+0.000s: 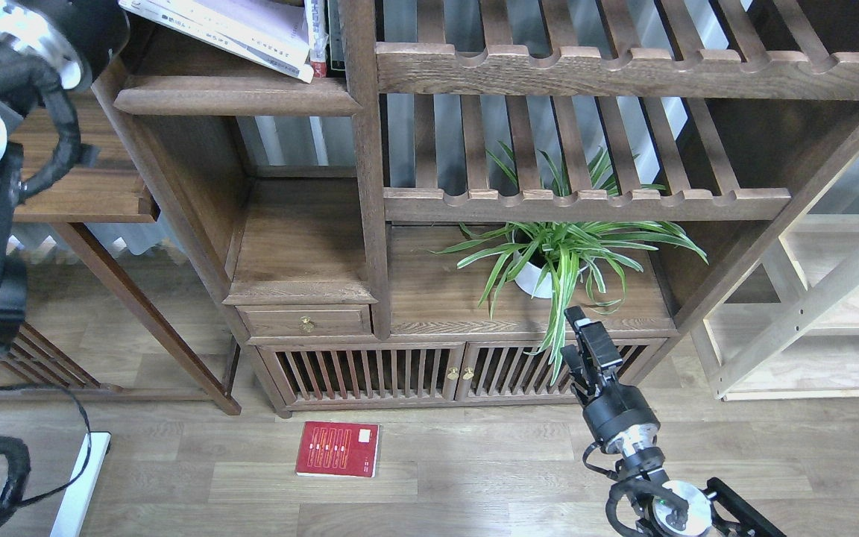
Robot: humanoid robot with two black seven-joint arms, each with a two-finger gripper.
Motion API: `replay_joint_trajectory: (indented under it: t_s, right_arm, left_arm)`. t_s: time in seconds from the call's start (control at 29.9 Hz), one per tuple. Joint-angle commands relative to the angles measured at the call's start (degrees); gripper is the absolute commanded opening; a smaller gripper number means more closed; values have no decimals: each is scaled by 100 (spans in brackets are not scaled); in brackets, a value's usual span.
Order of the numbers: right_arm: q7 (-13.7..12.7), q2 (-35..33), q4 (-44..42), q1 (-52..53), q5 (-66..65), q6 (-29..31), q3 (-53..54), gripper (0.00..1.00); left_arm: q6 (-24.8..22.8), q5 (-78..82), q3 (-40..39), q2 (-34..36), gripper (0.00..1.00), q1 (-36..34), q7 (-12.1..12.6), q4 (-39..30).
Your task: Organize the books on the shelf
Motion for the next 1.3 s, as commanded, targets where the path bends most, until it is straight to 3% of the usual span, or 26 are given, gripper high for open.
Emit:
replay_joint_trajectory:
  t_s: [0.0, 0.1, 0.17, 0.33, 0.4, 0.47, 0.7, 1.04, 1.14, 1.27]
  right_arm:
    - [1, 39, 44, 121, 6, -124, 9, 100]
    - [1, 56, 62, 209, 6, -185, 9, 100]
    - [10, 65, 79, 235, 6, -185, 9, 100]
    - [36, 205, 97, 235, 6, -159, 53, 100]
    - [45, 267, 88, 227, 6, -133, 79, 100]
    - [45, 329, 114, 235, 6, -89, 97, 100]
    - [45, 338, 255, 323, 24, -89, 334, 100]
    - [1, 259, 527, 376, 24, -142, 334, 100]
    - [-8, 215, 580, 385, 15, -133, 326, 100]
    - [-17, 110, 694, 455, 15, -133, 326, 100]
  left_arm:
    - [0, 2, -118, -253, 65, 53, 0, -36]
    - [0, 2, -118, -542, 70, 53, 0, -27]
    - [0, 2, -75, -692, 81, 53, 0, 17]
    - [-154, 2, -48, -1043, 97, 62, 0, 17]
    - [-259, 2, -48, -1141, 98, 62, 0, 17]
    - [-627, -7, -48, -1194, 98, 140, -84, 17]
    - [-3096, -16, 224, -1238, 98, 1369, -76, 218]
    - [-5171, -964, 620, -1238, 98, 2566, -129, 851]
    - [-5568, -1192, 664, -1238, 98, 2794, -172, 1133]
    - [-5600, -2000, 962, -1238, 99, 2979, -287, 1440]
